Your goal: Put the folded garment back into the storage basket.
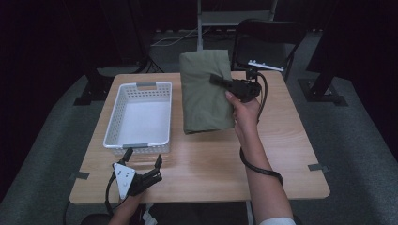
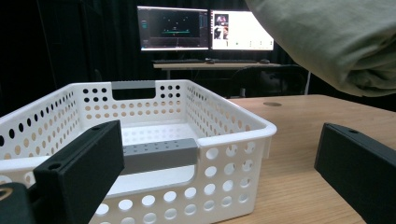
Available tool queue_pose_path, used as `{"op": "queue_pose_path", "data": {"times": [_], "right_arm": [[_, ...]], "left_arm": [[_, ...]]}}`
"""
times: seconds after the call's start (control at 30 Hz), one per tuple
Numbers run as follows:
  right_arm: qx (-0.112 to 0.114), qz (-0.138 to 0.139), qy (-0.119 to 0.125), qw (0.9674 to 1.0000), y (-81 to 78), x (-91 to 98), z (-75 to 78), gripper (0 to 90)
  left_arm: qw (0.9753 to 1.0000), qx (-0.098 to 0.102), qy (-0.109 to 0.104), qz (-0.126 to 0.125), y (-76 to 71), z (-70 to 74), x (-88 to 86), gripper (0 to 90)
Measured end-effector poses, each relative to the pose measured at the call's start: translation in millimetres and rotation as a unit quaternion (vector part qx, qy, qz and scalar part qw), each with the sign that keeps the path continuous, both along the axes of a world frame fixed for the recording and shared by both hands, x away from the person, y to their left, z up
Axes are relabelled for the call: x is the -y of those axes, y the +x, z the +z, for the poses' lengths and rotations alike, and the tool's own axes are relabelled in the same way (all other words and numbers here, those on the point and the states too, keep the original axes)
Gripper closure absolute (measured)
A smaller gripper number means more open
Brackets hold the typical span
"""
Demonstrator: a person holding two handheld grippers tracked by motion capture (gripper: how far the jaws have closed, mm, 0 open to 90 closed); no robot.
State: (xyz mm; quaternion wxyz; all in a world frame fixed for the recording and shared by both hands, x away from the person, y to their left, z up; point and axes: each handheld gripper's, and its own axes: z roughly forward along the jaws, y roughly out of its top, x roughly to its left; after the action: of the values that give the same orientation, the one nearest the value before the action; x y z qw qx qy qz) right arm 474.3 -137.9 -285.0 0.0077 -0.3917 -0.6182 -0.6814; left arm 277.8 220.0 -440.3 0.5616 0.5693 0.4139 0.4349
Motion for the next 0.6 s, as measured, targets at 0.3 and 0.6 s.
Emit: {"op": "queue_pose_path", "data": {"times": [0.3, 0.6], "right_arm": [[-0.001, 0.002, 0.014, 0.9999, 2.6, -22.5, 3.0, 65.0], [0.005, 0.011, 0.018, 0.9998, 6.2, -45.6, 11.9, 65.0]], "left_arm": [[1.0, 0.0, 0.0, -0.002, 0.1, 0.0, -0.1, 2.7], [1.0, 0.0, 0.0, -0.003, 0.0, 0.0, -0.3, 2.7]]}}
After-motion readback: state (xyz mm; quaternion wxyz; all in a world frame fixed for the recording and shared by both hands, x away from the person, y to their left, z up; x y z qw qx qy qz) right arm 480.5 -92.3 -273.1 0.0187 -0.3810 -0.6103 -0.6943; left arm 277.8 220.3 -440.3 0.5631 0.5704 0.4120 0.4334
